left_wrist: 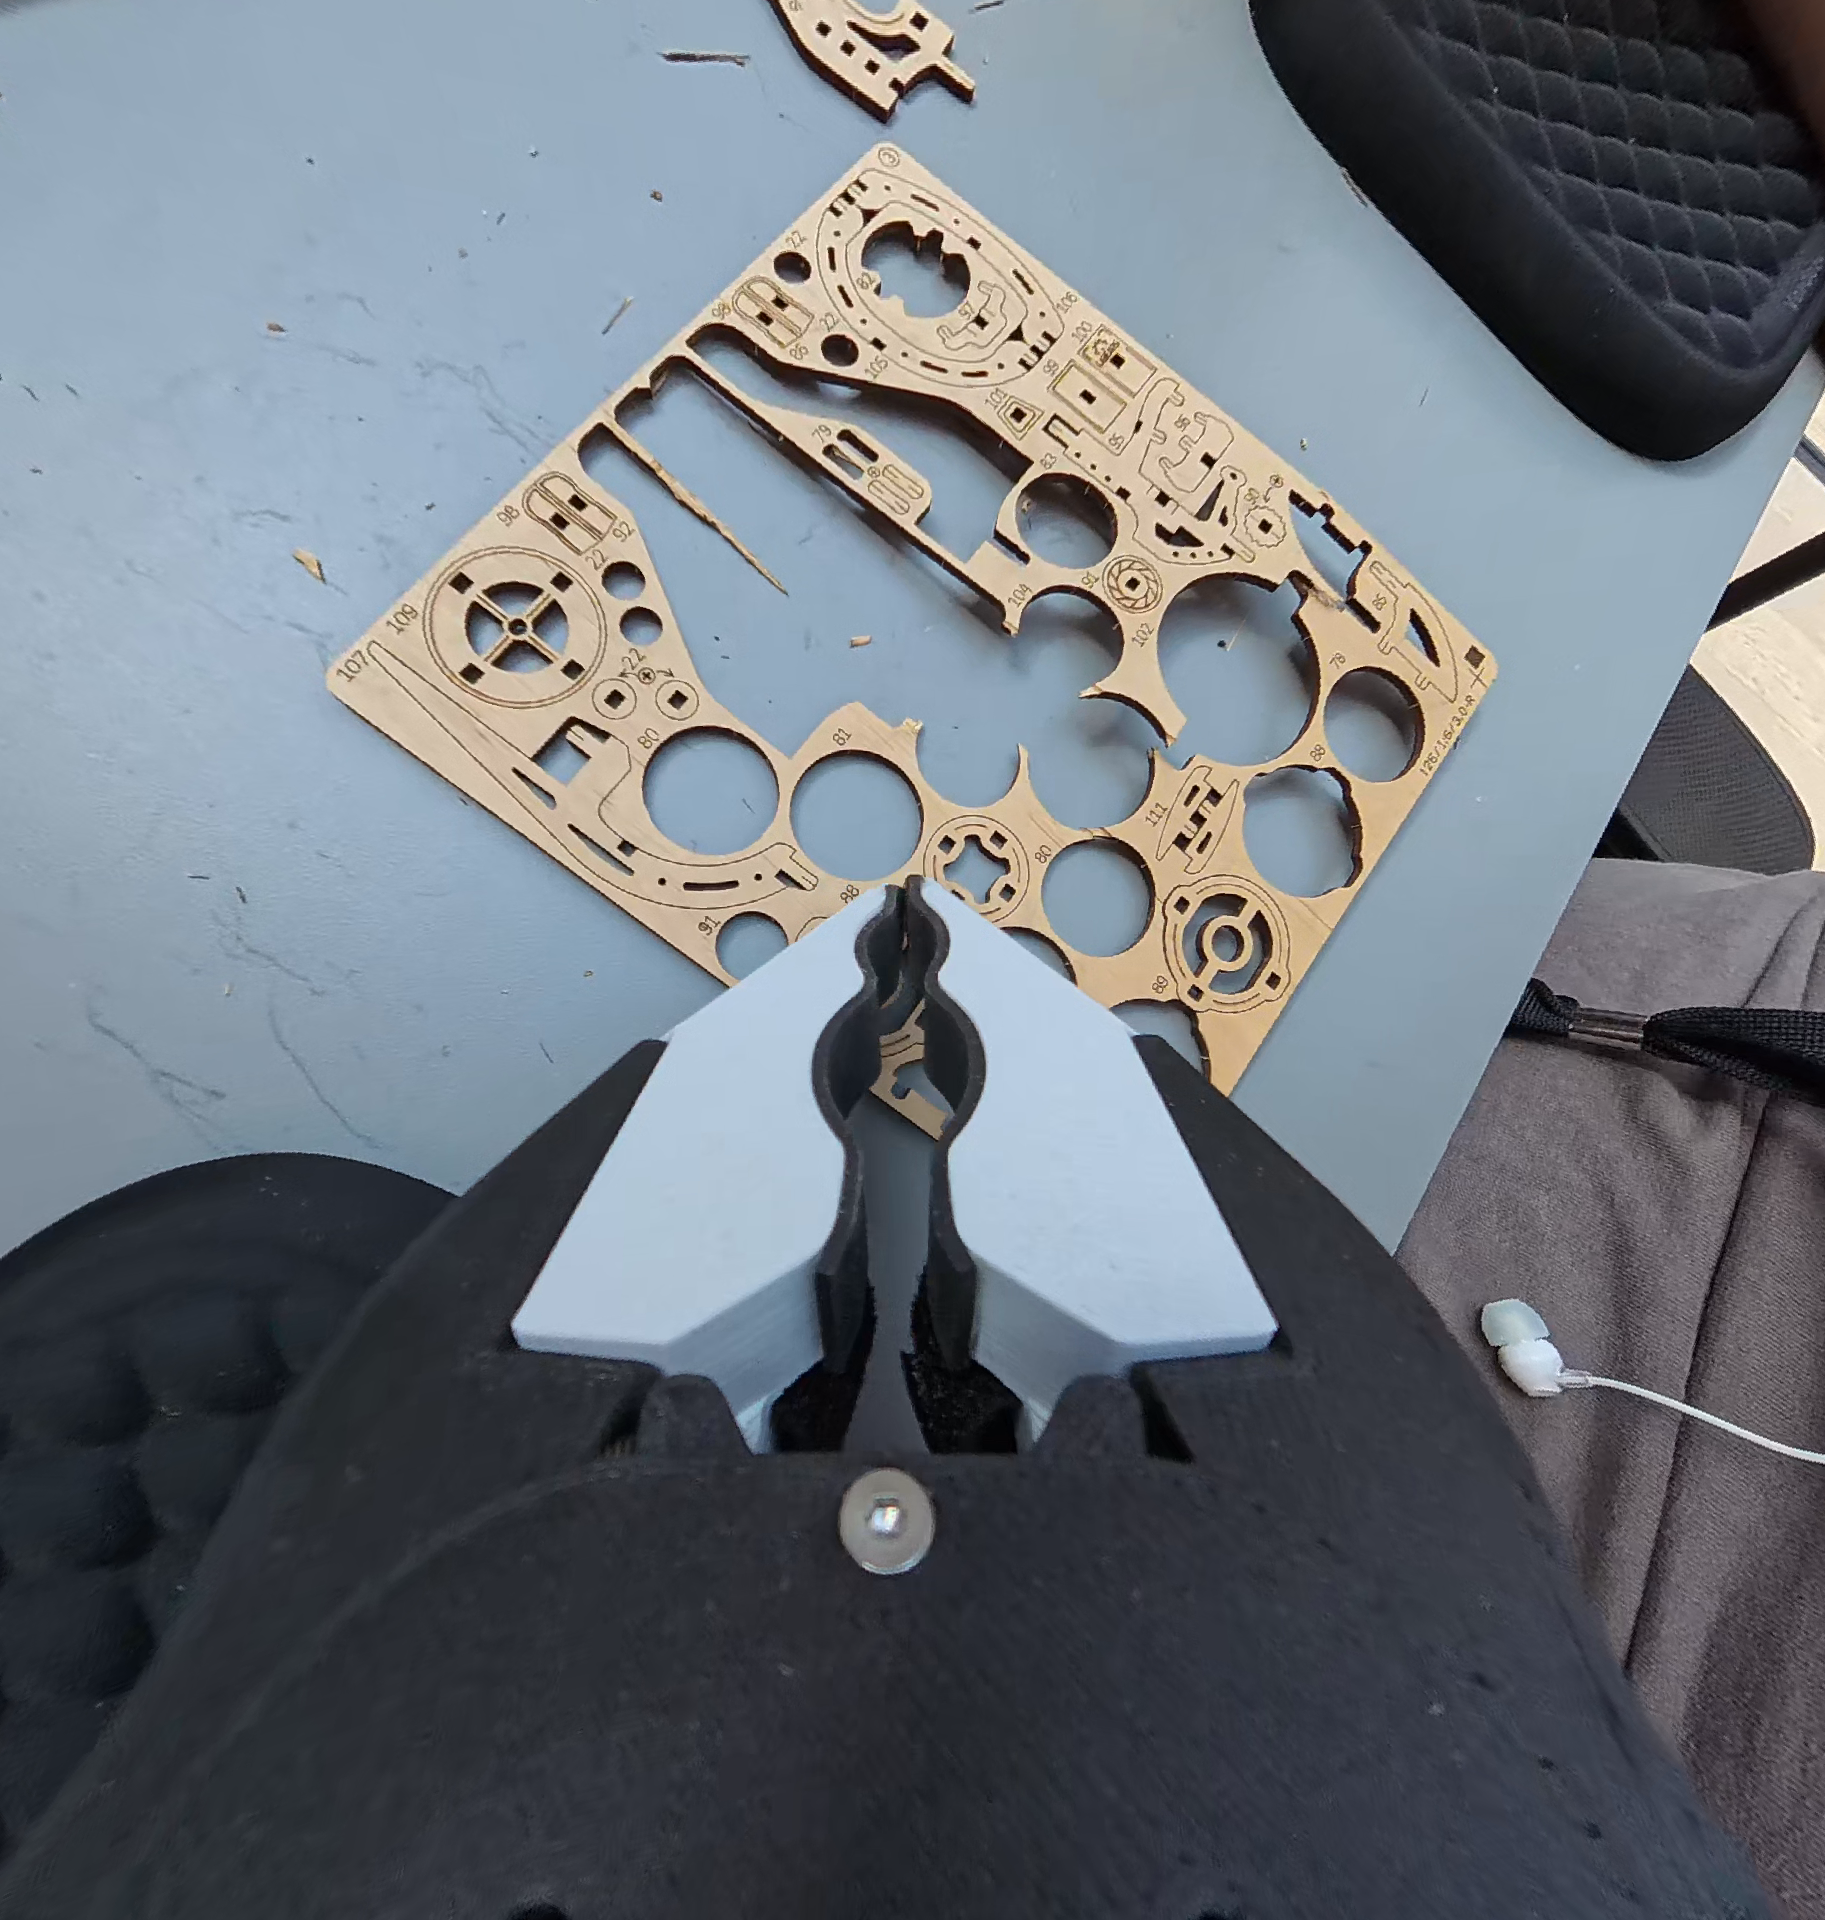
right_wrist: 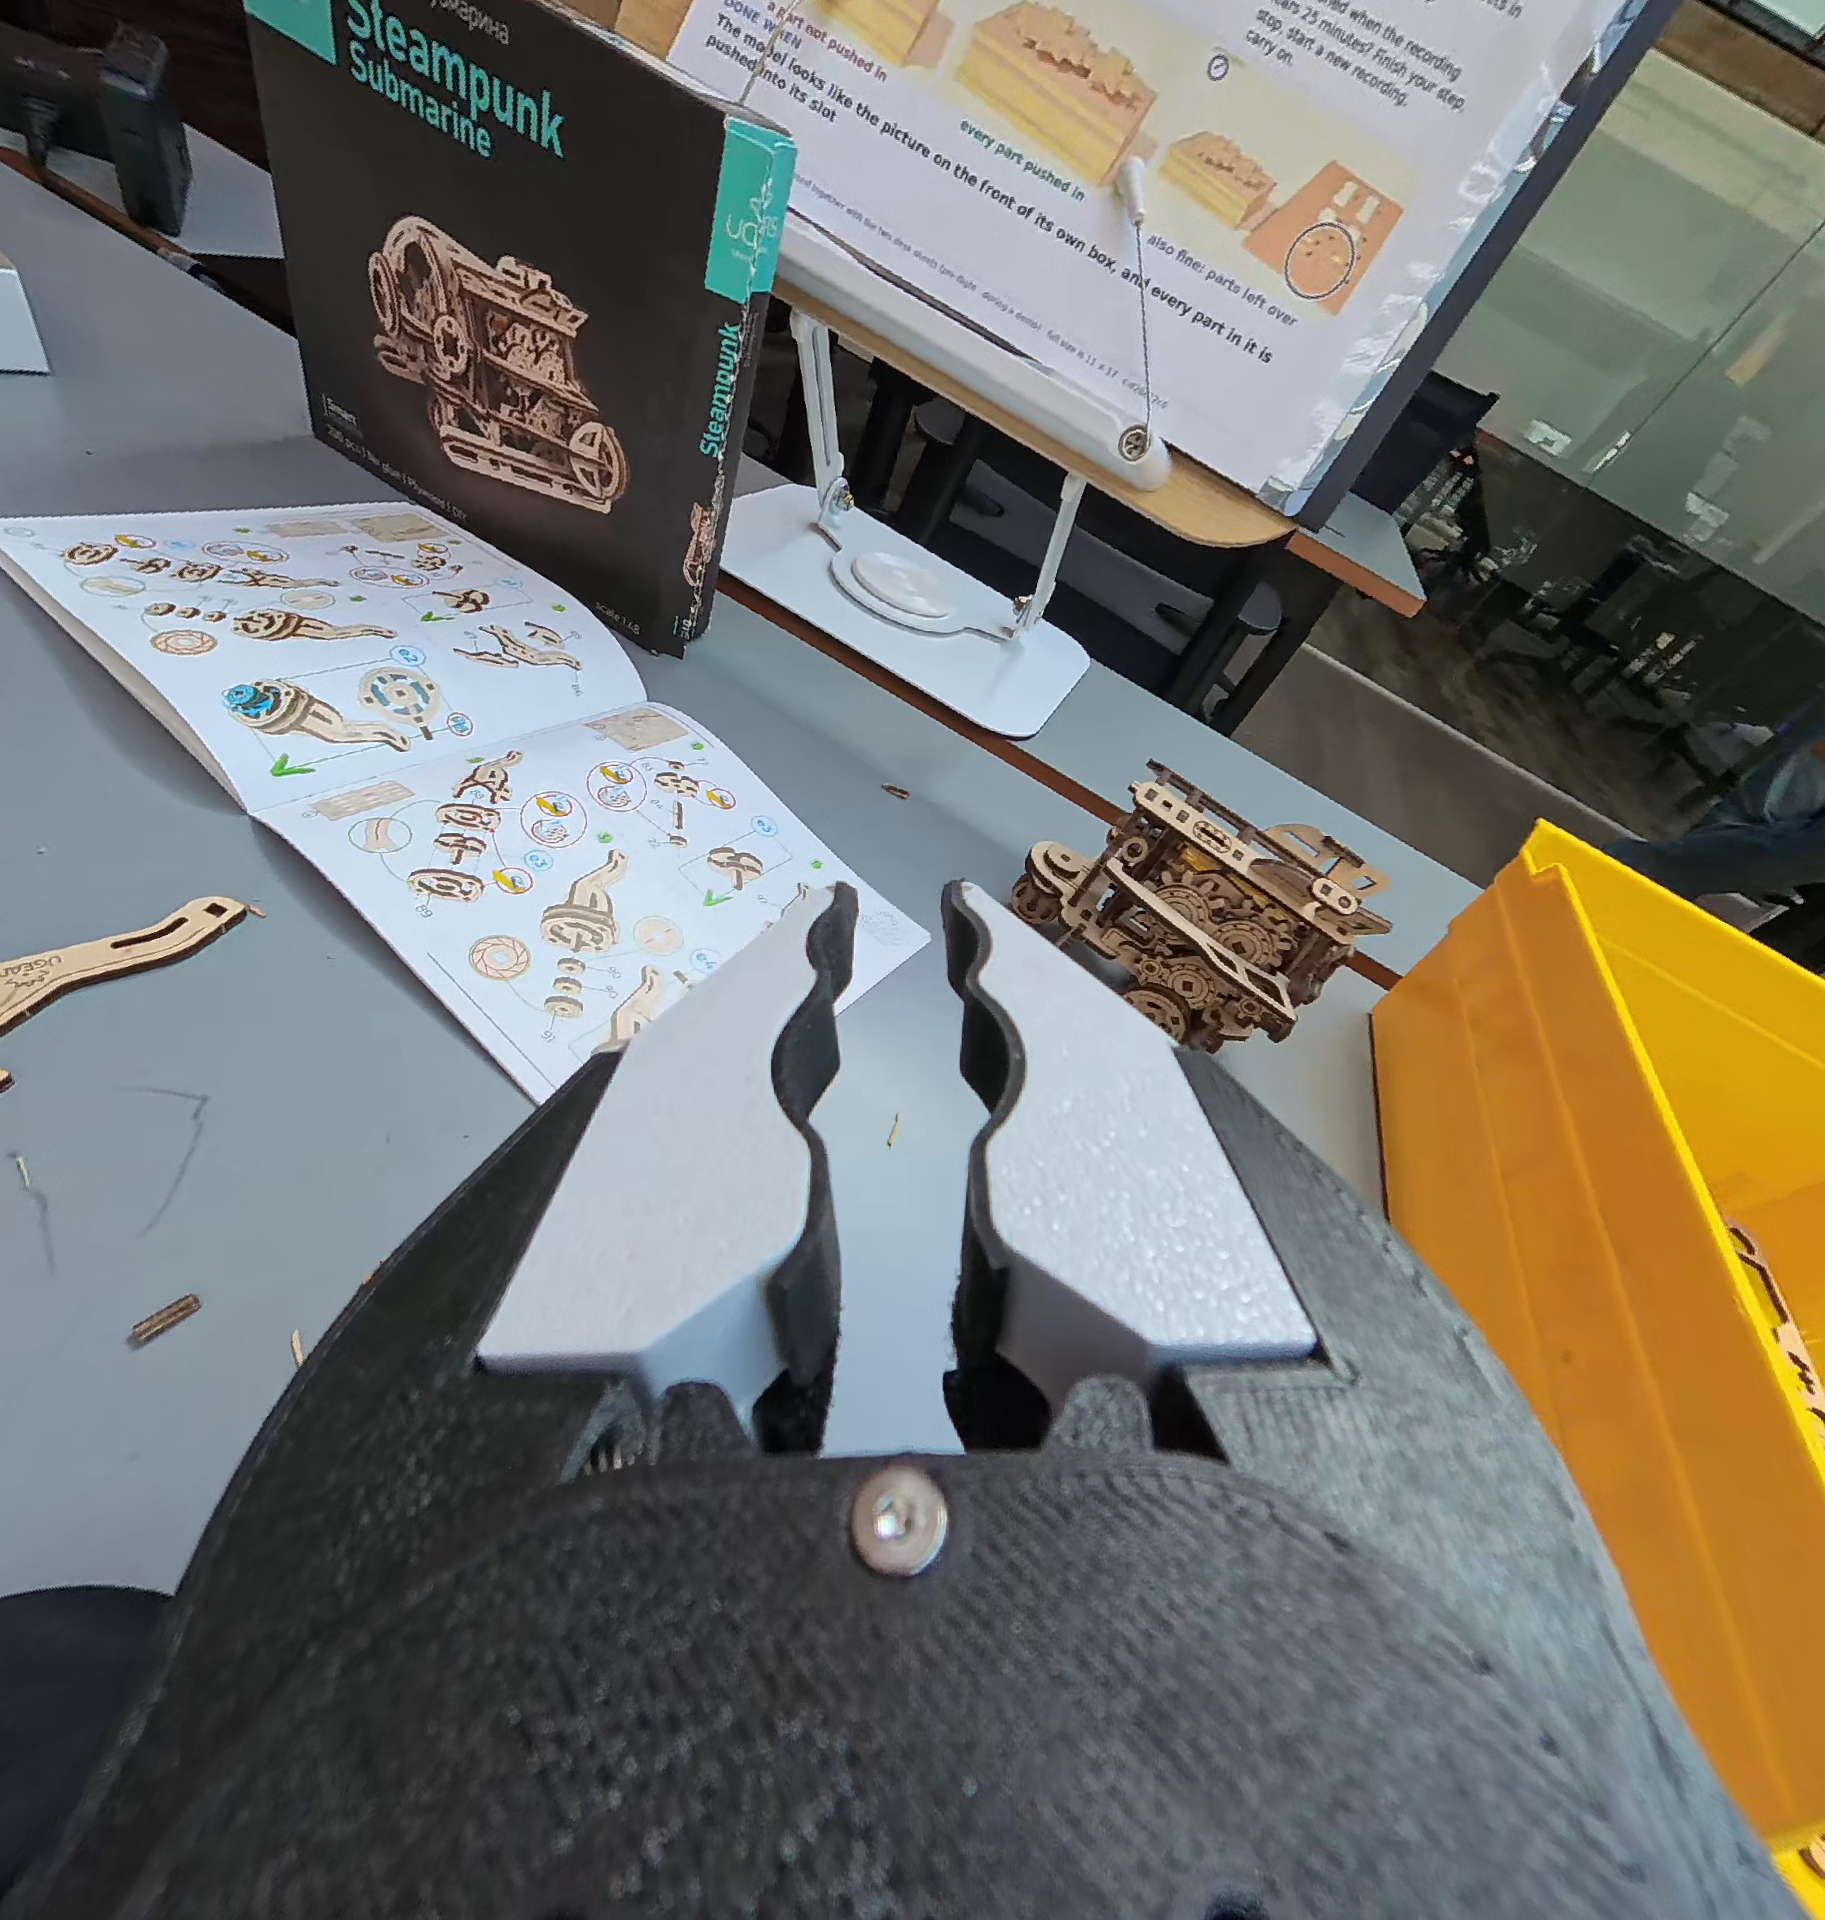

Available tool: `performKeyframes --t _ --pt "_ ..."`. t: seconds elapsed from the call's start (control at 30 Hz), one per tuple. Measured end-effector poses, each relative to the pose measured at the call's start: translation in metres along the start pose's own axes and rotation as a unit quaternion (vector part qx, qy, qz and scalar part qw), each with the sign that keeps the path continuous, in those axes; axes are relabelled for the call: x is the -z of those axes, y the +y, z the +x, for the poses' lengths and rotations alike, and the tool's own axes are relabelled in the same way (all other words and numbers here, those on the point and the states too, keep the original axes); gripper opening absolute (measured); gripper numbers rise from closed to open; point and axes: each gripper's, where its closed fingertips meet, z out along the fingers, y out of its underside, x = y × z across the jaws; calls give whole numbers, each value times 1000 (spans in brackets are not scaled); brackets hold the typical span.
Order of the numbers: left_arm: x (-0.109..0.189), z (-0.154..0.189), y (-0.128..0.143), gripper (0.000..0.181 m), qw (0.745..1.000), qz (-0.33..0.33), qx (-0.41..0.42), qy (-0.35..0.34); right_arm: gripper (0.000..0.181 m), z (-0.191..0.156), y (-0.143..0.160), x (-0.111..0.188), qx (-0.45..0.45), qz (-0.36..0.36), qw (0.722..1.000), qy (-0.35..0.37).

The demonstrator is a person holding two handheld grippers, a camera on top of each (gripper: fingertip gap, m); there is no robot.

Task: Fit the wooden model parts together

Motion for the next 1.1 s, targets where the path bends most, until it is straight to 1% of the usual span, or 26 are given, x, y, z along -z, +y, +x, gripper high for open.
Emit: performKeyframes --t 0.03,0.27,0.4,0.47,0.53,0.57,0.6,0.67,0.73,0.77,0.87,0.97,1.03,1.1 --pt "0 0 0 0 1000 0 3 2 17 1 0 0 -2 -1 1000 1" --pt "0 0 -1 0 998 10 48 34 16 0 2 -1 0 -9 1000 -1" --pt "0 0 -1 0 998 11 44 33 16 0 5 -1 -8 -16 1000 -3" --pt "0 0 -1 0 998 12 45 33 17 4 10 -2 -12 -34 999 5" --pt "0 0 -1 0 998 13 52 38 20 4 19 0 -35 -70 997 -3" --pt "0 0 -1 0 997 13 58 42 22 -6 23 3 -70 -93 993 -31" --pt "0 0 -1 0 997 13 62 46 28 -24 22 10 -111 -108 985 -75" --pt "0 0 -1 0 997 13 65 48 36 -76 7 32 -190 -114 959 -176" --pt "0 0 -1 0 997 16 65 47 36 -129 -13 60 -232 -99 933 -256" --pt "0 0 -1 0 997 16 66 48 36 -150 -16 72 -234 -102 928 -271" --pt "0 0 -1 0 996 14 68 50 46 -191 -10 94 -219 -138 928 -270" --pt "0 0 -1 0 997 14 66 49 61 -224 -4 104 -211 -172 923 -271" --pt "0 0 -1 0 996 17 68 49 68 -238 4 106 -186 -196 927 -259" --pt "0 0 -1 0 996 19 72 49 70 -245 10 105 -166 -208 933 -242"
